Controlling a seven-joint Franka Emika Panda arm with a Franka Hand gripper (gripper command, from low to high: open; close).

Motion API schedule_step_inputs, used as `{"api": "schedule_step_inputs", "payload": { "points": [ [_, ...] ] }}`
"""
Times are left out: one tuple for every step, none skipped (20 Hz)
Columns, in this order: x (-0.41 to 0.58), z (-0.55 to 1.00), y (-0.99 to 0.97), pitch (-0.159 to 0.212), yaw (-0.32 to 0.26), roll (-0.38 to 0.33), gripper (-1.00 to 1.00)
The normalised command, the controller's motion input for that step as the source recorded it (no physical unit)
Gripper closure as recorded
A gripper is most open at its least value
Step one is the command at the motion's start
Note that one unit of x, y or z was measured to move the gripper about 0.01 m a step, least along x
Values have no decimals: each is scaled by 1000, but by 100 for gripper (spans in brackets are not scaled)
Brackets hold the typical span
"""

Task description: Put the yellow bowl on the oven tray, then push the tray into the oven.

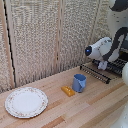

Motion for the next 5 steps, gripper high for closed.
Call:
{"api": "schedule_step_inputs", "payload": {
  "points": [
    [140,369,329,18,-5,261,-100],
    [149,400,306,9,-11,251,-100],
    [131,497,237,0,-35,220,-100],
    [74,614,166,0,-54,185,-100],
    [63,674,31,9,-62,166,-100]
  ]
}}
